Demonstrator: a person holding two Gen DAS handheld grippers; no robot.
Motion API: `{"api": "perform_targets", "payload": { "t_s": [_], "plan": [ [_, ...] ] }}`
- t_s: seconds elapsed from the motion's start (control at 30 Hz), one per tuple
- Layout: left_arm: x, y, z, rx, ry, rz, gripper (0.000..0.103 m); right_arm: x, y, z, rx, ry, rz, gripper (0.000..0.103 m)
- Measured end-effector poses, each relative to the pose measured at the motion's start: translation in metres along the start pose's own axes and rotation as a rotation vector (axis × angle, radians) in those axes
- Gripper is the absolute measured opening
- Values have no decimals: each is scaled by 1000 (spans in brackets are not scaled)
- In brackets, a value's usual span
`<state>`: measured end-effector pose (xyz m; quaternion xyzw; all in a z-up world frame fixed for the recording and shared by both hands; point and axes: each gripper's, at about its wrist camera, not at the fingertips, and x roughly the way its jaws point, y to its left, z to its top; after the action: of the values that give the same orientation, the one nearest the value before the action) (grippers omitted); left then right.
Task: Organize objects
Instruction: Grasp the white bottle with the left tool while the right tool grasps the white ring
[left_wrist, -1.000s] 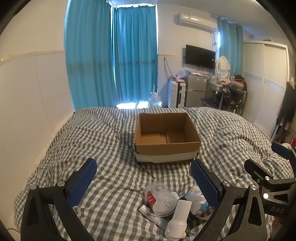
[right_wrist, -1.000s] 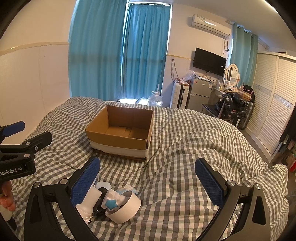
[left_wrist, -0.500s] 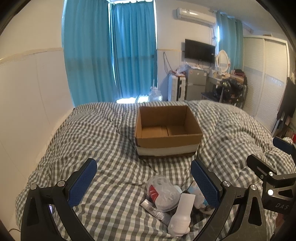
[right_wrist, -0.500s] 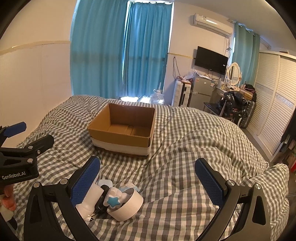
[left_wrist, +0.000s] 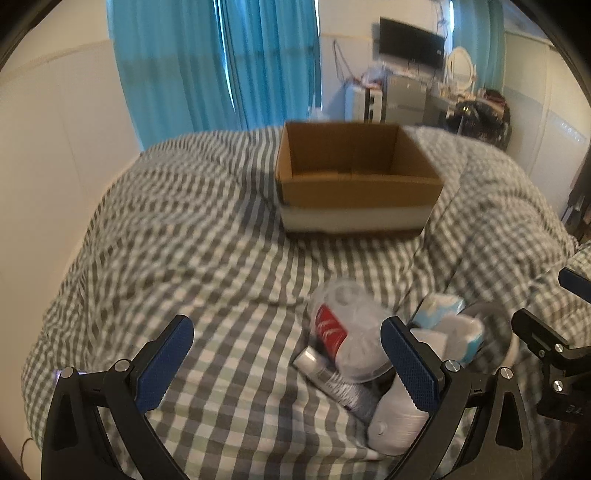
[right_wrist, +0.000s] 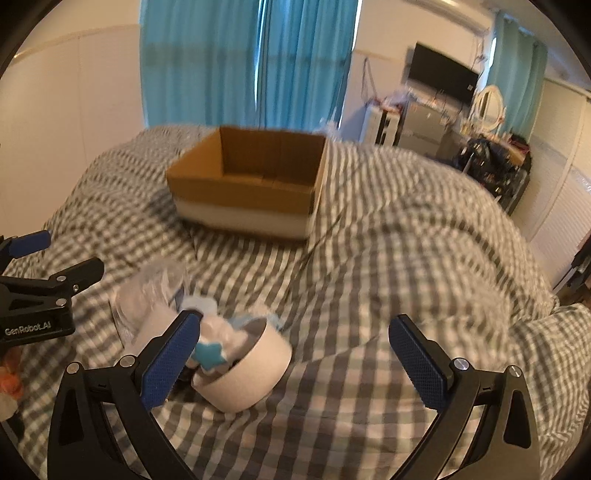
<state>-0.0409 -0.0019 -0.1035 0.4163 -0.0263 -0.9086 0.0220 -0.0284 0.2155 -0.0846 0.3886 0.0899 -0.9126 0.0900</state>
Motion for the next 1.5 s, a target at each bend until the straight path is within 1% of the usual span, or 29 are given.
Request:
{"api": "perform_targets", "payload": {
  "t_s": [0.13,0.17,0.23,0.33,0.37,0.43,0.47,0.53,0.57,0.6,0.63,0.7,0.8,0.9,0.97,1.07,1.13,1.17,1.2,1.23,1.27,1.33,1.4,1.43,1.47,1.5],
  "plan": [
    [18,3,-5,-13,49,-7,103,19,1,-6,-5,56,20,102],
    [21,3,-5,-16,53,-9,103,23,2,-6,-7,65,26,101],
    [24,2,-4,-19,58,-14,103,29,3,-8,-12,82,38,94],
    [24,0,-3,-11,60,-21,103,34,8,-12,-30,108,65,78],
    [25,-2,-3,-6,62,-22,103,35,10,-13,-37,117,77,68],
    [29,-3,-2,0,70,-27,103,38,14,-15,-51,136,108,58],
    [31,-3,-2,1,73,-29,103,40,16,-15,-58,145,114,48],
    [34,-6,-2,5,79,-33,103,44,19,-17,-69,162,104,45],
    [35,-7,-1,6,81,-36,103,44,18,-16,-66,163,102,41],
    [35,-7,-1,6,82,-37,103,44,16,-16,-58,157,103,32],
    [34,-7,-1,5,81,-39,103,42,15,-15,-50,149,109,28],
    [34,-7,1,2,79,-44,103,36,11,-12,-35,125,108,12],
    [33,-8,4,-2,73,-52,103,29,8,-7,-37,91,81,6],
    [37,-12,7,2,80,-62,103,24,4,-1,-47,71,46,5],
    [42,-16,8,8,92,-63,103,24,-1,2,-45,73,38,5],
    [51,-23,11,17,113,-67,103,24,-6,1,-37,86,66,5],
    [58,-29,11,32,126,-59,103,26,-6,0,-19,101,88,7],
    [59,-31,10,41,131,-56,103,28,-5,-2,-17,109,91,15],
    [59,-31,8,45,131,-58,103,30,-5,-3,-14,115,87,31],
    [58,-30,7,44,131,-60,103,31,-4,-4,-13,123,84,39],
    [57,-29,5,42,134,-62,103,34,-3,-6,-14,134,86,51],
    [55,-23,1,26,144,-68,103,40,-1,-10,-14,161,93,51],
    [50,-16,-1,0,143,-78,103,49,1,-14,-23,206,84,51],
    [45,-12,-2,-15,139,-86,103,52,1,-15,-24,212,75,51],
    [42,-10,-2,-23,137,-89,103,52,1,-15,-26,212,73,43],
    [38,-8,-3,-31,134,-96,103,53,3,-15,-33,216,84,23]
  ]
}}
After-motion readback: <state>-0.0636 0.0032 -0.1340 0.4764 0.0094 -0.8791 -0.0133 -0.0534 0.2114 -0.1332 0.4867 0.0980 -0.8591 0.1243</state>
